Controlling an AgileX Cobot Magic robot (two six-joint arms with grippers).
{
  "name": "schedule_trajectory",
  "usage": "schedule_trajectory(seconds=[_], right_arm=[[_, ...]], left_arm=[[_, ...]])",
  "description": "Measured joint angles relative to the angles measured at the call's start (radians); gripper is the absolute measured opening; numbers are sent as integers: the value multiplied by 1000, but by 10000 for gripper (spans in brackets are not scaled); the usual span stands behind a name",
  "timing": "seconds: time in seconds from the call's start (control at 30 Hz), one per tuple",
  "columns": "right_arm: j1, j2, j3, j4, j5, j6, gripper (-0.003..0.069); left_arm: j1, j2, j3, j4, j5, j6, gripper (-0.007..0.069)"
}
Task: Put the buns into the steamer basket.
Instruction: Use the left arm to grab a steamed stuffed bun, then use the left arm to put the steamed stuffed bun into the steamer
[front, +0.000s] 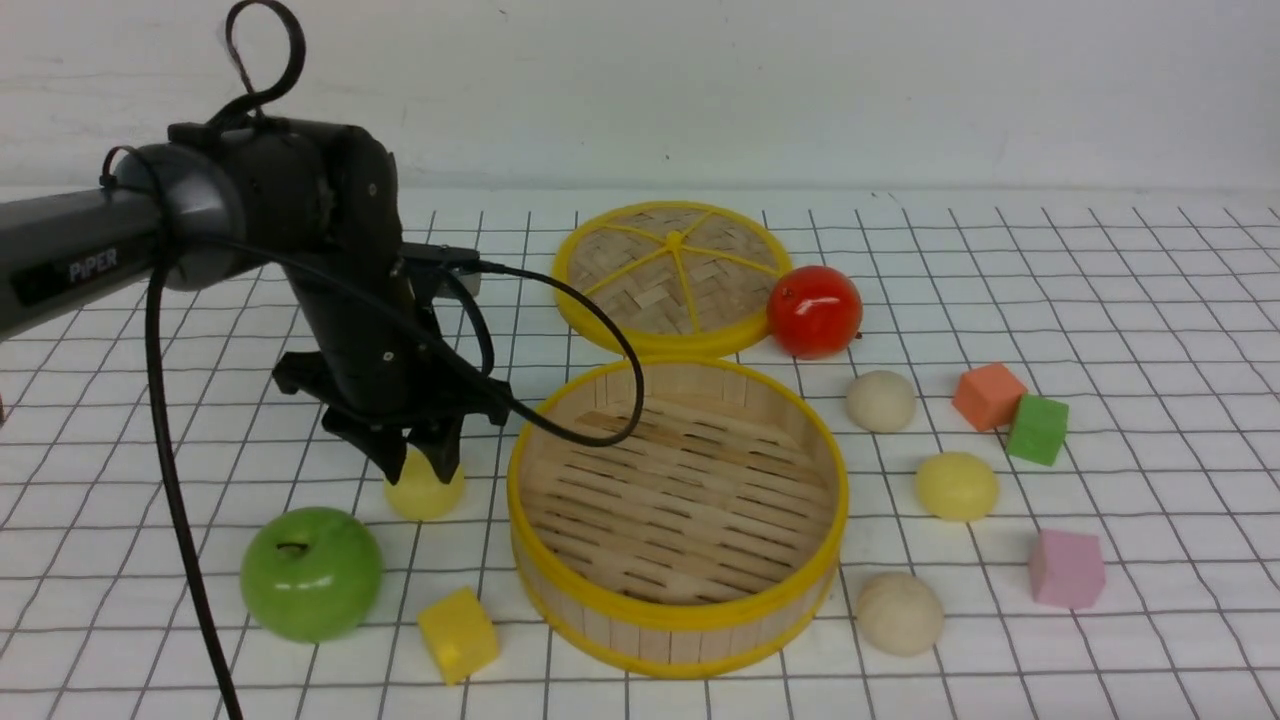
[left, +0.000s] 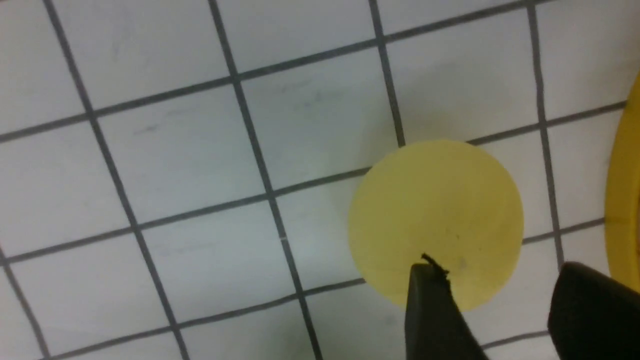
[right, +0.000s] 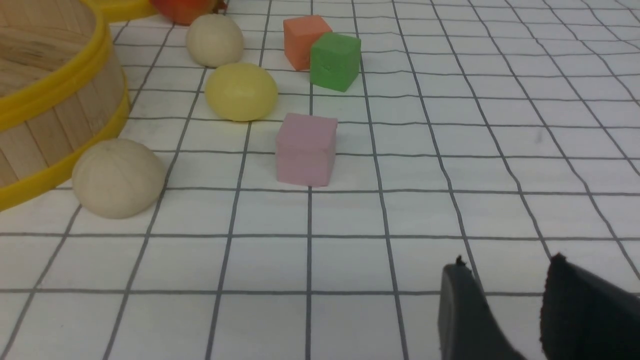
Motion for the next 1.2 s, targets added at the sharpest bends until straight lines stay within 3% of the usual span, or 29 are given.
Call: schedule_trajectory(seconds=[0.23, 0.6, 0.73, 1.0, 1.2], right_arm=[[0, 0, 0, 0, 0, 0, 240], [0, 0, 0, 0, 0, 0, 240], [0, 0, 0, 0, 0, 0, 240], [0, 0, 0, 0, 0, 0, 240], [0, 0, 0, 0, 0, 0, 240]], left_arm=[[0, 23, -5, 7, -15, 1, 300], [0, 49, -6, 31, -42, 7, 108], [0, 49, -7, 31, -42, 7, -13], [0, -15, -6, 26, -13, 8, -13], [-12, -177, -6, -92, 12, 84, -13]])
